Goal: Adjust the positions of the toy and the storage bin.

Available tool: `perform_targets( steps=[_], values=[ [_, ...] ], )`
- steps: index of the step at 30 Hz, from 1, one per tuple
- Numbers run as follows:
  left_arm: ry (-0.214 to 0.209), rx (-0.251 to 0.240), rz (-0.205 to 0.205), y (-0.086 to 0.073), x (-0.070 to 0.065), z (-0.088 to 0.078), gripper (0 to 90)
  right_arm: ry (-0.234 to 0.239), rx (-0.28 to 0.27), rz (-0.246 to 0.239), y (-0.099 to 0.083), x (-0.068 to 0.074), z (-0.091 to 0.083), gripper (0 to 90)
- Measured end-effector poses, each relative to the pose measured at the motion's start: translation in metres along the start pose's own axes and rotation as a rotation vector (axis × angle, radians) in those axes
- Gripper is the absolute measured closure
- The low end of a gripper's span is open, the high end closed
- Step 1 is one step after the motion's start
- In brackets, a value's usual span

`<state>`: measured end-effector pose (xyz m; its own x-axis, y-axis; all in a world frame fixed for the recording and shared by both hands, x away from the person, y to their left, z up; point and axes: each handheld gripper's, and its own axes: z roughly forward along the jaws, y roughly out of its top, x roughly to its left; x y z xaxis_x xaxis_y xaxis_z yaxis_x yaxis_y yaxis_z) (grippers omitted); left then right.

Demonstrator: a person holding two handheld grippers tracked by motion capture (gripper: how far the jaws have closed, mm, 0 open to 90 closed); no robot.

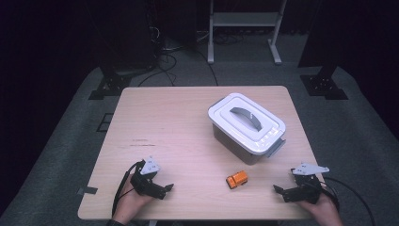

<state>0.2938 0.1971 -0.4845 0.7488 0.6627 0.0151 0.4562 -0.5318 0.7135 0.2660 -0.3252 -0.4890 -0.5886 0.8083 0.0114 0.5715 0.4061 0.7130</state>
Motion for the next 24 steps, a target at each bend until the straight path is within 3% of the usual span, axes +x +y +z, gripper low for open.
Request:
perform_targets(
  steps=[6, 13, 24],
  values=[
    [0.000, -0.003, -0.008, 0.001, 0.000, 0.001, 0.0, 0.000, 0.000, -0.001, 0.000, 0.000, 0.000, 0.9],
    [-0.030, -0.012, -0.027, 0.003, -0.001, 0.001, 0.0, -0.002, 0.000, 0.002, -0.001, 0.000, -0.001, 0.9],
    [-0.049, -0.032, -0.016, 0.016, -0.010, -0.001, 0.0, -0.003, 0.001, 0.001, -0.001, 0.000, -0.001, 0.9]
  ],
)
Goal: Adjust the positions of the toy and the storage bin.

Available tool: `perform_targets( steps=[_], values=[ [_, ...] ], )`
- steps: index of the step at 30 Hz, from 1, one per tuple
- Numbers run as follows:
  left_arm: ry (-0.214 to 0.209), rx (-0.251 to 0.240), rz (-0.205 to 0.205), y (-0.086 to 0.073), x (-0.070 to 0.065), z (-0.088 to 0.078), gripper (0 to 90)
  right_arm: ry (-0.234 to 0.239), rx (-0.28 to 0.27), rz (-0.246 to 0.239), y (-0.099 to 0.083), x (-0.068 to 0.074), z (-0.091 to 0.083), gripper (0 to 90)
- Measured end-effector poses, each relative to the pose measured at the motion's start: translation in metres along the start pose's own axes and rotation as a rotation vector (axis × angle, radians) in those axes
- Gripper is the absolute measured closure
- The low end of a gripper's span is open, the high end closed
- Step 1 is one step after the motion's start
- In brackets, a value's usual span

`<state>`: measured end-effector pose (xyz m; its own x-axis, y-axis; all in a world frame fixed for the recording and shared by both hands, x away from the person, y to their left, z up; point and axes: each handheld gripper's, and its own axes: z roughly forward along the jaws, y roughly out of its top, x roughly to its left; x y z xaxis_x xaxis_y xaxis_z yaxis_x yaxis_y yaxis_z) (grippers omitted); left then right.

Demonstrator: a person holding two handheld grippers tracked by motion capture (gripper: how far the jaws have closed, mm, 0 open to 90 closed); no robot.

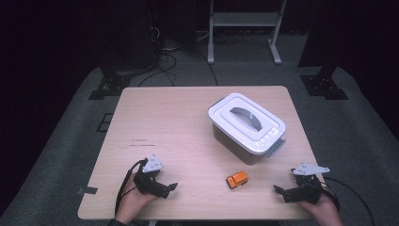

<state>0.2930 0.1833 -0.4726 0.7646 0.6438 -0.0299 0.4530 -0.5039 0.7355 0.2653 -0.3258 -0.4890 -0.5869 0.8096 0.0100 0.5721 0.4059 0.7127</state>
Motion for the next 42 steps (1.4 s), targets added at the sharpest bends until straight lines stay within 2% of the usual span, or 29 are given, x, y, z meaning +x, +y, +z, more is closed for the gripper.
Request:
perform_targets(
  steps=[11, 18, 24, 29, 35, 40, 42],
  values=[
    [-0.045, -0.028, 0.011, 0.015, -0.013, 0.003, 0.0, 0.000, 0.000, 0.000, 0.000, 0.000, 0.000, 0.9],
    [-0.100, -0.066, 0.021, 0.031, -0.026, 0.006, 0.0, 0.000, 0.000, 0.001, 0.000, 0.000, 0.000, 0.9],
    [-0.114, -0.076, 0.038, 0.039, -0.033, 0.009, 0.0, -0.002, 0.000, 0.001, 0.000, 0.000, 0.000, 0.9],
    [-0.132, -0.090, 0.049, 0.049, -0.040, 0.015, 0.0, -0.003, 0.000, 0.002, 0.000, 0.000, 0.000, 0.9],
    [-0.174, -0.102, 0.055, 0.061, -0.050, 0.027, 0.0, -0.003, 0.000, 0.002, 0.000, 0.000, 0.000, 0.9],
    [-0.188, -0.103, 0.071, 0.070, -0.058, 0.035, 0.0, -0.003, 0.000, 0.003, 0.000, 0.000, 0.000, 0.9],
    [-0.195, -0.110, 0.067, 0.074, -0.061, 0.039, 0.0, -0.003, 0.000, 0.003, 0.000, 0.000, 0.000, 0.9]
  ],
)
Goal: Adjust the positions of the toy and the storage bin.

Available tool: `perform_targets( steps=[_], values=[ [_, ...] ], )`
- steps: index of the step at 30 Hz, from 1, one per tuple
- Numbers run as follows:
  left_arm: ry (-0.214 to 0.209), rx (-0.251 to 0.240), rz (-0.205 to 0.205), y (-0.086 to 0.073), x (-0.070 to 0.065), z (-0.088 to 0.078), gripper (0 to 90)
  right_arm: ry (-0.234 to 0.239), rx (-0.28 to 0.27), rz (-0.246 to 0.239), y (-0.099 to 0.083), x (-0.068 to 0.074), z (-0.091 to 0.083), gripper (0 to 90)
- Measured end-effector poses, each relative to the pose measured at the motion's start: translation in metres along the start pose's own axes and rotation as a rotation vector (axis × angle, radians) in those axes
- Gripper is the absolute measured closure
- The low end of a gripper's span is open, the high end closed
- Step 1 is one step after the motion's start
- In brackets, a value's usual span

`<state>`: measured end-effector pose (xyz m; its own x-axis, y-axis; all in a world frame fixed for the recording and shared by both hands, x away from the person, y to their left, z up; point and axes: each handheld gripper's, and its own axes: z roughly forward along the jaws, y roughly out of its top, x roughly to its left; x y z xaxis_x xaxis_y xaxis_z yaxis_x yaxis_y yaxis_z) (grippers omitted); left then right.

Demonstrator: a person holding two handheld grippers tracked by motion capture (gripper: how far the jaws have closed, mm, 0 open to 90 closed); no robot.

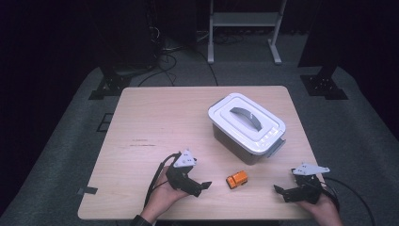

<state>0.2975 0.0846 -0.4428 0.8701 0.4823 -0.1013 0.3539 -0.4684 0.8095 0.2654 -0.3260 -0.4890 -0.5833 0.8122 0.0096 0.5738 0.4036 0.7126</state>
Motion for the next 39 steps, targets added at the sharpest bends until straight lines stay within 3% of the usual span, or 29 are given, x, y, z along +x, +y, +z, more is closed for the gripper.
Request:
perform_targets(
  steps=[7, 15, 23, 30, 39],
  values=[
    [-0.019, -0.006, 0.027, 0.013, -0.007, 0.018, 5.2, 0.000, 0.000, 0.000, 0.000, 0.000, 0.000, 0.9],
    [-0.040, -0.031, 0.018, 0.021, -0.010, 0.031, 14.0, 0.000, 0.000, 0.000, 0.000, 0.000, 0.000, 0.9],
    [-0.070, -0.009, 0.045, 0.029, -0.019, 0.052, 25.8, 0.000, 0.000, -0.001, 0.000, 0.000, 0.000, 0.9],
    [-0.106, 0.007, 0.069, 0.035, -0.028, 0.072, 29.9, -0.001, 0.000, 0.001, 0.000, 0.000, 0.000, 0.9],
    [-0.123, 0.028, 0.090, 0.037, -0.033, 0.085, 36.4, -0.001, 0.001, 0.000, 0.000, 0.000, 0.000, 0.9]
  ],
)
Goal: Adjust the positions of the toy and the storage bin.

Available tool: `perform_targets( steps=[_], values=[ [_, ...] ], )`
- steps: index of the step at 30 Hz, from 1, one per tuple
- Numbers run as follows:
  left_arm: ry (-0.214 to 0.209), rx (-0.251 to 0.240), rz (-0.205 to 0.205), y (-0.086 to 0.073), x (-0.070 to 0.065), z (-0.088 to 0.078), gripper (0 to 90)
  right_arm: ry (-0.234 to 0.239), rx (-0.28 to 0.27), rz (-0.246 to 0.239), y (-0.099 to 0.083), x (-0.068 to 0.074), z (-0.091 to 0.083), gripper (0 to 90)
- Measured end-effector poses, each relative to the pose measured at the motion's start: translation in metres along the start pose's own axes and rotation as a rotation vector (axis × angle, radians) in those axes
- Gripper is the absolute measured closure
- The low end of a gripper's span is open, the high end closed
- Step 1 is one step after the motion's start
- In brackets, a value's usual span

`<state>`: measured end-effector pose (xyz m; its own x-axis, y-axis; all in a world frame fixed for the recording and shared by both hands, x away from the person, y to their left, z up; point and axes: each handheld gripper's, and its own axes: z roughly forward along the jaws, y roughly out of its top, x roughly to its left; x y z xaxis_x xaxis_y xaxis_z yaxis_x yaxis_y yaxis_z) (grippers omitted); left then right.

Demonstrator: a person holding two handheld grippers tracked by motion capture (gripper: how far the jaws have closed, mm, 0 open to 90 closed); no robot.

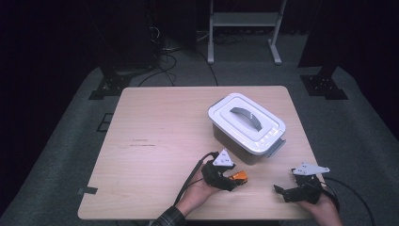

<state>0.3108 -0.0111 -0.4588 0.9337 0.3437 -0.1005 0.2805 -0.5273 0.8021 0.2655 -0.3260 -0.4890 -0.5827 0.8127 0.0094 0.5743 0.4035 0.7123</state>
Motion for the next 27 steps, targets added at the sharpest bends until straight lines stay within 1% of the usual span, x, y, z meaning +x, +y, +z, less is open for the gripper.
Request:
perform_targets(
  steps=[5, 9, 11, 16, 17, 19, 22, 27],
  values=[
    [-0.003, 0.015, 0.008, 0.000, -0.001, 0.005, 38.5, 0.000, 0.000, 0.000, 0.000, 0.000, 0.000, 0.9],
    [-0.001, 0.028, 0.010, 0.001, -0.001, 0.009, 41.8, 0.000, 0.000, 0.000, 0.000, 0.000, 0.000, 0.9],
    [-0.002, 0.037, 0.008, 0.000, -0.001, 0.010, 45.0, 0.000, 0.000, -0.001, 0.000, 0.000, 0.000, 0.9],
    [-0.005, 0.052, 0.019, 0.000, -0.002, 0.012, 51.4, 0.000, 0.000, 0.000, 0.000, 0.000, 0.000, 0.9],
    [-0.003, 0.057, 0.021, 0.000, -0.003, 0.012, 54.6, 0.000, 0.000, 0.000, 0.000, 0.000, 0.000, 0.9],
    [-0.001, 0.064, 0.019, 0.000, -0.003, 0.013, 55.2, 0.000, 0.000, 0.000, 0.000, 0.000, 0.000, 0.9],
    [0.012, 0.071, 0.029, 0.000, -0.004, 0.012, 57.2, 0.000, 0.000, 0.000, 0.000, 0.000, 0.000, 0.9],
    [0.025, 0.071, 0.036, 0.000, -0.005, 0.011, 58.6, 0.000, 0.000, 0.000, 0.000, 0.000, 0.000, 0.9]
  ],
)
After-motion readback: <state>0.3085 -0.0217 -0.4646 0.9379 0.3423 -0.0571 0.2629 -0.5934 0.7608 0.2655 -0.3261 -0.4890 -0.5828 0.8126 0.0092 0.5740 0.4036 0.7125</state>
